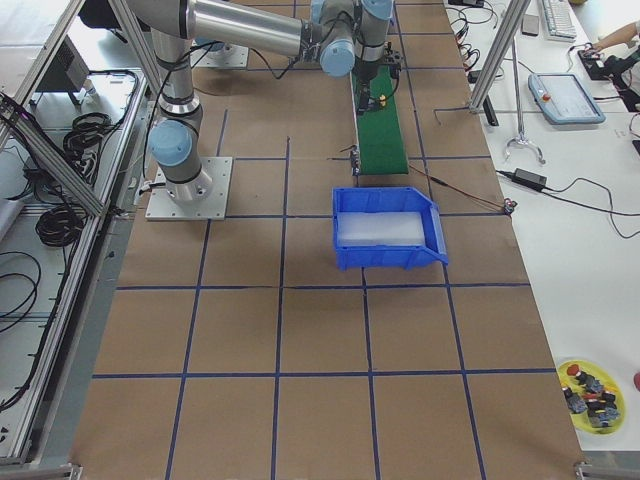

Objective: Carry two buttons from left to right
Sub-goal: 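Carry the red button onto the conveyor while the right gripper descends to the yellow button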

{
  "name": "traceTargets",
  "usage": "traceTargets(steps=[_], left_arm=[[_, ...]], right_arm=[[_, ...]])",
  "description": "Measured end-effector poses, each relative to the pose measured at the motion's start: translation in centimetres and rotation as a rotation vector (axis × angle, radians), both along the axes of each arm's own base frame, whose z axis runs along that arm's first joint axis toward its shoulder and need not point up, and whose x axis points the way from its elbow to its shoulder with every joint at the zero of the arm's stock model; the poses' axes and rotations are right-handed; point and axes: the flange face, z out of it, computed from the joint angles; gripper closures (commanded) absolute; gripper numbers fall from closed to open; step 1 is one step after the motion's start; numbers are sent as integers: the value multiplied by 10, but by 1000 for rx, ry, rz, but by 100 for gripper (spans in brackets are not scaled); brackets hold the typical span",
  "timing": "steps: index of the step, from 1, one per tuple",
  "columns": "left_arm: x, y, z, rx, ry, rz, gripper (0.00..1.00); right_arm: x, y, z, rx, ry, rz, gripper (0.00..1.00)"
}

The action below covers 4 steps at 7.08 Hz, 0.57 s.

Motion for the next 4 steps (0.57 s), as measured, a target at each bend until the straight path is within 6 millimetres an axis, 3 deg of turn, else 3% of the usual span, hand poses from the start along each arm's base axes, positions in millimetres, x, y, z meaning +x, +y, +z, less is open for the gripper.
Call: traceTargets(steps=[4], left_arm=[[-11,7,-72,-65,-6,-26,100]], right_arm=[[2,-29,-33,-18,-7,-6,0]])
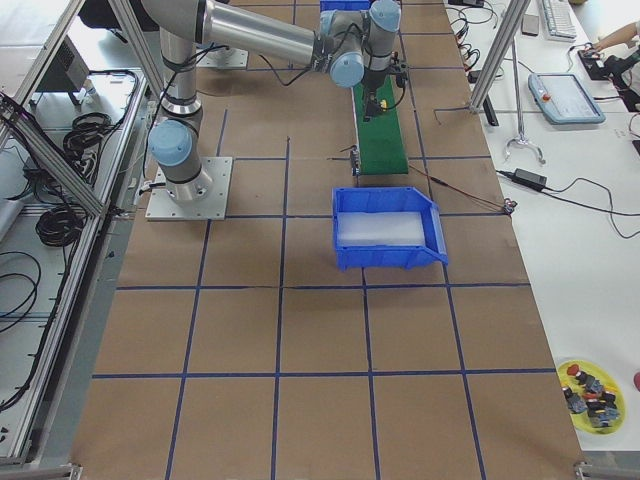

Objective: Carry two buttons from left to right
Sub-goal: 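Carry the red button onto the conveyor while the right gripper descends to the yellow button, then release the red button on the belt while the right gripper grasps the yellow button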

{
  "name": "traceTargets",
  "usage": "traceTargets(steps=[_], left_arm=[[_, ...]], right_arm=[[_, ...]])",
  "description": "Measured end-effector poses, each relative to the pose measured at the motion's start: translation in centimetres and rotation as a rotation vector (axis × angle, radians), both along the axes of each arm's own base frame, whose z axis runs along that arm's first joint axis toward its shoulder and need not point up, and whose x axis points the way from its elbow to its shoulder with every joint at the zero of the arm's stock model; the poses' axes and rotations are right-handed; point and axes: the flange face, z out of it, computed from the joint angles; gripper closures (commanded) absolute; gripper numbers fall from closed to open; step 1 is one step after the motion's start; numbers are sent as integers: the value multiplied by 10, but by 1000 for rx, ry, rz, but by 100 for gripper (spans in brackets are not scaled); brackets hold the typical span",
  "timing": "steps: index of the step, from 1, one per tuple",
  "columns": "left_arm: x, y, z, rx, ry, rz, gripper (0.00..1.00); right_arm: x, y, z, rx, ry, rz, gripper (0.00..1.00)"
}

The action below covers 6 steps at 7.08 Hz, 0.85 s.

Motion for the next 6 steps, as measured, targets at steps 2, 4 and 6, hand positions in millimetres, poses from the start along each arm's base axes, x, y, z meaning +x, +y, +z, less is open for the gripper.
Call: traceTargets(steps=[2,4,6], left_arm=[[0,2,-7,-9,-5,-26,6],[1,1,-5,-16,-5,-27,0],[1,-3,7,-30,-11,-20,0]], right_arm=[[5,-14,-16,1,-42,-8,0],[9,-31,-27,-10,-79,-37,0],[12,-40,-43,-10,-83,-43,0]])
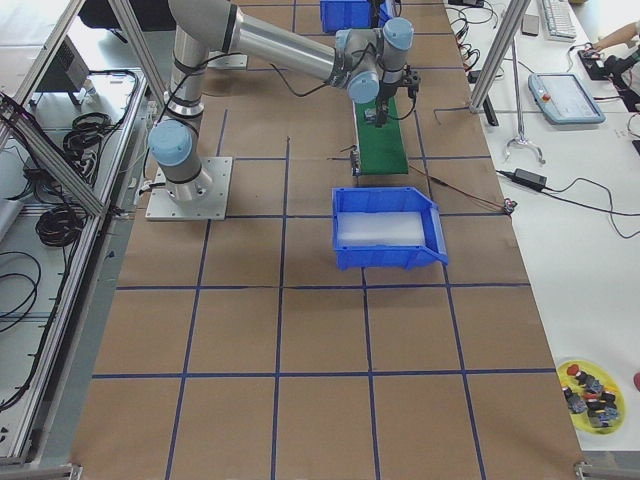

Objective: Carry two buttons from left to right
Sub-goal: 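Release the red button on the belt while the right gripper grasps the yellow button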

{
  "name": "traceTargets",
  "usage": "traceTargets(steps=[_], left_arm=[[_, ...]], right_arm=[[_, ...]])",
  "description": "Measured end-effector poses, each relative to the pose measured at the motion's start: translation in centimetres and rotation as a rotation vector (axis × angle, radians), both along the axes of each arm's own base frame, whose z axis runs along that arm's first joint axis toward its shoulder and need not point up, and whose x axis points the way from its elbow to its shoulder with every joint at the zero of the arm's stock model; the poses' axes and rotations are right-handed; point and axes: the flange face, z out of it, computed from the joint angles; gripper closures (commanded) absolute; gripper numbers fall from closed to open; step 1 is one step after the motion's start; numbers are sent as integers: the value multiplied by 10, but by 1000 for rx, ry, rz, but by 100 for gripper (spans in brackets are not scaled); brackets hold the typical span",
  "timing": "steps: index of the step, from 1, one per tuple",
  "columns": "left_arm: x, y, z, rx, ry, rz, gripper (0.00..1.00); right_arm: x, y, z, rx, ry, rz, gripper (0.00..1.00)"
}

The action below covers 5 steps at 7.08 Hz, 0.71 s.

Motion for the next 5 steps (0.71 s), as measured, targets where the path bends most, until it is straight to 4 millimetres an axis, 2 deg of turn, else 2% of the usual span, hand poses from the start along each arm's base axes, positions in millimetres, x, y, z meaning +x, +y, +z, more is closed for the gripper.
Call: traceTargets(steps=[2,4,5], left_arm=[[-1,-1,25,-25,-2,-1,0],[-2,5,75,-8,4,7,0],[-6,14,104,12,10,28,0]], right_arm=[[3,-2,-9,11,0,-1,0],[4,-6,-22,15,0,-2,0],[4,-7,-26,19,0,-2,0]])
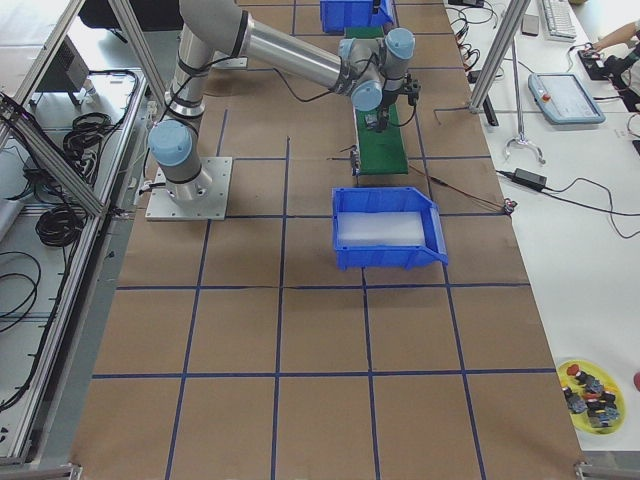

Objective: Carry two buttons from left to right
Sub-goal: 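Release the red button on the belt while the right gripper grasps the yellow button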

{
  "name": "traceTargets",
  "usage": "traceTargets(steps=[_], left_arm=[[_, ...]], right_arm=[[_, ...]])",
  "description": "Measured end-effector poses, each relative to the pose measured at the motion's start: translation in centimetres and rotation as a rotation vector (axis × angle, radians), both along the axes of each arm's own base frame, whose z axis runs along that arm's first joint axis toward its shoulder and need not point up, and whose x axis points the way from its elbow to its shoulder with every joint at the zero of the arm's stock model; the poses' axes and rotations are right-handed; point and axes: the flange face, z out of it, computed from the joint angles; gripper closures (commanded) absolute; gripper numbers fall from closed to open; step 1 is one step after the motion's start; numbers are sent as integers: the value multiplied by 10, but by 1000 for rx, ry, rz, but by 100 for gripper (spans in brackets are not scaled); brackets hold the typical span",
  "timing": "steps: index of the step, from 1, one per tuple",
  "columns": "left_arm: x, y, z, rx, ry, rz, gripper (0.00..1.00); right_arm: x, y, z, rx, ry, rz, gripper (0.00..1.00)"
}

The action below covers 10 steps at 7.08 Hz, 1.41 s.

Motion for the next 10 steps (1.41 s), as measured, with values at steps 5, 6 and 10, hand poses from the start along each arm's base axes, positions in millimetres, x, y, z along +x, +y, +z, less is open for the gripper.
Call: traceTargets(steps=[5,6,10], left_arm=[[-26,103,108,41,10,22,0],[-27,117,108,49,12,22,0],[-29,132,92,16,14,25,0]], right_arm=[[-2,-3,-24,38,19,15,93],[-3,-2,-22,41,21,18,96],[-30,4,48,-29,53,23,96]])
